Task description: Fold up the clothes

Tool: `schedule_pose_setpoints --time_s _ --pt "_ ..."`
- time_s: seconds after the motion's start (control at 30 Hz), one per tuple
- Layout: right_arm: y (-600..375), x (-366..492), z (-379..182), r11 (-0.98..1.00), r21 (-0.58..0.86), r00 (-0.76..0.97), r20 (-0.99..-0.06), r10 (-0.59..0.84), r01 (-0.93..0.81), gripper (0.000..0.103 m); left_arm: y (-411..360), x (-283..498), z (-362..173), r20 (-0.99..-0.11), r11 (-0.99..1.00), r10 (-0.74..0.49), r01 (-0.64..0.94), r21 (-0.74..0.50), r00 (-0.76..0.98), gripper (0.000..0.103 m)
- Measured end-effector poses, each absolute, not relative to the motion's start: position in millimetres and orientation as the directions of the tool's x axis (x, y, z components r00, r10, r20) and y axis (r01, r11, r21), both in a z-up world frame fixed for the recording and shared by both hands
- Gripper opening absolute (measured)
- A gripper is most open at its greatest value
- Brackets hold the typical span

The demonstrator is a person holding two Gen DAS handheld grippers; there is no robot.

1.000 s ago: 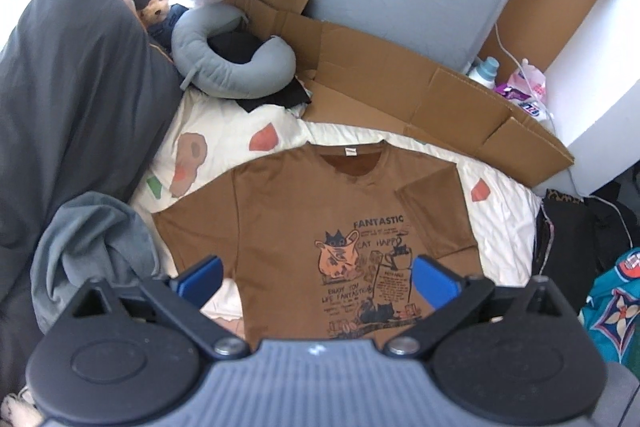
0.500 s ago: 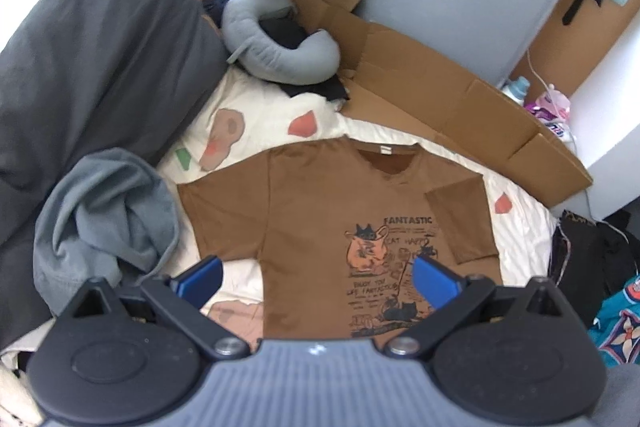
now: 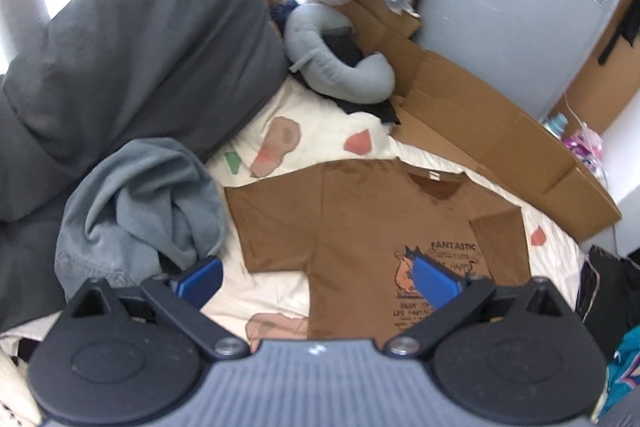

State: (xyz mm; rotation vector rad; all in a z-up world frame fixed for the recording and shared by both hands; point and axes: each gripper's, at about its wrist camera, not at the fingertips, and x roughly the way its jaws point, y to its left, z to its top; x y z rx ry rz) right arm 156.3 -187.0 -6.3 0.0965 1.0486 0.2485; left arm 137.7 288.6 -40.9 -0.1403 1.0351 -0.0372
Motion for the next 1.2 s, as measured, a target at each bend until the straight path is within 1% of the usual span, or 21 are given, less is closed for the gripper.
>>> schedule_pose_setpoints --time_s 0.1,0.23,0.37,0.47,0.5,0.53,0.57,0.63,0.7,0.8,0.9,0.97,1.0,1.07,1.2 --pt "-168 161 -26 0.961 0.215 0.453 -0.849 0.272 -0.175 0.094 300 137 -55 -0.855 0.992 -0.079 -0.048 -0.12 0.513 0.102" --pt "-150 167 -53 0.945 0.27 0.426 -0.845 0.324 -0.182 0.094 315 139 -75 -0.852 0.988 -0.082 -0.067 -0.136 0.516 0.102" --pt "-132 171 -73 0.925 0.308 0.439 -0.815 0.378 -0.224 0.094 325 140 -96 -0.844 0.984 -0.068 -0.106 -0.146 0.532 0.099" --pt "-119 173 -88 0.93 0.28 0.453 -0.815 0.362 -0.239 0.094 327 142 -115 -0.841 0.981 -0.064 -0.119 -0.151 0.537 0.096" --pt "-114 173 -93 0.936 0.254 0.462 -0.818 0.342 -0.244 0.094 327 142 -121 -0.841 0.981 -0.062 -0.121 -0.15 0.537 0.094" --pt "-111 173 -99 0.937 0.255 0.465 -0.817 0.341 -0.24 0.094 327 142 -126 -0.84 0.981 -0.058 -0.127 -0.15 0.539 0.09" --pt "-108 174 -105 0.934 0.268 0.463 -0.815 0.35 -0.235 0.094 329 142 -132 -0.837 0.977 -0.052 -0.145 -0.155 0.545 0.089" --pt "-103 174 -116 0.932 0.27 0.458 -0.815 0.354 -0.241 0.094 333 141 -142 -0.831 0.966 -0.037 -0.193 -0.172 0.556 0.088" --pt "-95 176 -127 0.929 0.26 0.459 -0.814 0.357 -0.262 0.094 334 145 -153 -0.831 0.962 -0.031 -0.209 -0.175 0.555 0.087" --pt "-82 178 -143 0.923 0.241 0.458 -0.812 0.361 -0.3 0.094 330 150 -169 -0.827 0.965 -0.024 -0.204 -0.166 0.561 0.08" --pt "-70 180 -162 0.905 0.264 0.445 -0.803 0.398 -0.333 0.094 328 154 -185 -0.829 0.957 -0.013 -0.233 -0.173 0.559 0.077" --pt "-64 181 -175 0.897 0.283 0.439 -0.796 0.417 -0.34 0.094 327 157 -198 -0.833 0.952 -0.019 -0.244 -0.184 0.553 0.072" --pt "-61 181 -182 0.893 0.291 0.436 -0.792 0.426 -0.344 0.094 327 159 -205 -0.835 0.95 -0.024 -0.248 -0.19 0.55 0.066" --pt "-56 182 -196 0.884 0.309 0.431 -0.785 0.445 -0.35 0.094 326 162 -218 -0.834 0.951 -0.017 -0.249 -0.184 0.551 0.063" --pt "-45 183 -222 0.895 0.294 0.449 -0.785 0.427 -0.337 0.094 328 172 -245 -0.833 0.941 -0.016 -0.273 -0.199 0.553 0.053"
